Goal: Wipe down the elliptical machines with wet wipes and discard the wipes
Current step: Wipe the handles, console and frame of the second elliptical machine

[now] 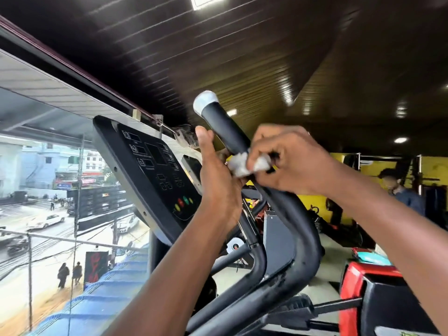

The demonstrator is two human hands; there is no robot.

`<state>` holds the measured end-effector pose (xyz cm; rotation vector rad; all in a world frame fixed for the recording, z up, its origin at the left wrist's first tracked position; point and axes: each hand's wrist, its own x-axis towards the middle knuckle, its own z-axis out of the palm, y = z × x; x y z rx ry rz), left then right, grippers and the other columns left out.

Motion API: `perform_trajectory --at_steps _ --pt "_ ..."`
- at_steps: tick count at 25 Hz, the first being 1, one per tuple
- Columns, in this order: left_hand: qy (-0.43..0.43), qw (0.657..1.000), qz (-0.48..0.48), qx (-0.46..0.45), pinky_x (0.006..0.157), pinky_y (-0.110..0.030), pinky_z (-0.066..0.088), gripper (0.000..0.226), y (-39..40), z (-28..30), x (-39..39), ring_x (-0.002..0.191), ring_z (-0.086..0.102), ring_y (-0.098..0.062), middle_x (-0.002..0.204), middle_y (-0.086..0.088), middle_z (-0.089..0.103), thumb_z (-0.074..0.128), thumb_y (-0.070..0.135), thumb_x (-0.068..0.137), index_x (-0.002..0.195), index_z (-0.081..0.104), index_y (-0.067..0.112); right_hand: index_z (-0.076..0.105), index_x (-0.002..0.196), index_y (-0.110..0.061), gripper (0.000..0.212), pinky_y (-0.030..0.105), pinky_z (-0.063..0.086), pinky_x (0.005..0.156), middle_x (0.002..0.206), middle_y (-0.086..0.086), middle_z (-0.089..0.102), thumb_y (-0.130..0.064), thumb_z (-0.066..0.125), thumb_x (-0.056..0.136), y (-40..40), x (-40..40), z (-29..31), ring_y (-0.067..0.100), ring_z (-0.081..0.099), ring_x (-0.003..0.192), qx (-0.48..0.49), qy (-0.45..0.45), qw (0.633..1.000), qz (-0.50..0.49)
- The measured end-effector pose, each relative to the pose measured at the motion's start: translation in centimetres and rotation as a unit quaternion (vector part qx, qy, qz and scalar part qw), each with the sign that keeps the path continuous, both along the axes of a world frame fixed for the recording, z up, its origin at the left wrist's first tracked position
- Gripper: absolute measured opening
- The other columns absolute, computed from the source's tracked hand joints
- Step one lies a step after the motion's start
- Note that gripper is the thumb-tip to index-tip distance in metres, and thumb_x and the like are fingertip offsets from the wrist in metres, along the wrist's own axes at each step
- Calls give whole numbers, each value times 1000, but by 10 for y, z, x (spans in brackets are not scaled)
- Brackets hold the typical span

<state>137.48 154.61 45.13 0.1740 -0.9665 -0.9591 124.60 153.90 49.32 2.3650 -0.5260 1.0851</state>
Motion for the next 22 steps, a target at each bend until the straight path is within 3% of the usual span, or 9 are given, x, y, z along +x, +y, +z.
perform_trajectory --at_steps 2,5,7,11,13,15,17,20,22 --pt "-9 1000 11 -16 96 -43 49 58 2 3 1 99 64 -26 104 -10 62 27 66 94 126 54 26 73 77 -19 17 21 38 57 75 -6 56 -7 76 66 -3 0 3 8 51 64 3 19 1000 1" --pt "-18 998 58 -34 102 -44 49 61 3 5 -6 103 66 -21 101 -6 72 25 64 95 107 66 21 74 91 -22 15 21 42 68 83 -7 50 -13 66 82 -26 38 37 7 48 72 -70 -67 995 33" --pt "-30 994 101 -31 100 -44 51 60 -1 4 -7 105 65 -20 109 -5 72 24 66 94 105 67 26 73 104 -22 23 32 47 77 90 -4 49 -16 58 89 -36 58 53 13 52 80 -56 -100 993 33" --pt "-34 986 162 -32 83 -36 54 72 -9 17 10 106 66 -17 121 -4 67 25 73 90 131 54 23 78 86 -24 30 29 43 64 75 -9 49 -35 54 71 -40 32 39 10 51 68 -40 -13 994 98" --pt "-53 978 197 -36 83 -35 53 76 -10 22 14 106 65 -17 116 -2 68 24 74 90 128 57 18 78 84 -22 30 27 41 62 71 -11 49 -36 56 68 -41 29 44 9 51 66 -31 5 993 116" --pt "-79 966 242 -38 91 -39 53 76 -9 23 9 108 65 -19 116 -1 69 22 72 92 127 61 17 78 89 -22 23 30 44 67 78 -6 50 -25 59 76 -45 48 62 15 53 73 -40 -23 992 118" --pt "-84 954 284 -36 90 -38 54 74 -7 23 5 104 65 -18 116 0 68 22 69 94 126 62 17 78 91 -24 24 35 47 73 87 3 51 -16 56 84 -45 71 75 22 56 79 -48 -44 991 115" --pt "-91 939 330 -35 82 -33 53 66 -1 26 7 91 65 -11 98 9 71 20 66 96 113 65 20 74 91 -25 19 31 46 74 88 -3 49 -26 57 83 -46 73 74 25 57 85 -61 -18 994 89" --pt "-96 931 351 -33 88 -36 52 57 5 30 8 91 67 -8 93 13 71 21 66 96 103 62 27 73 91 -25 20 28 43 73 85 -9 48 -34 62 77 -49 63 67 23 58 90 -56 -8 996 76"
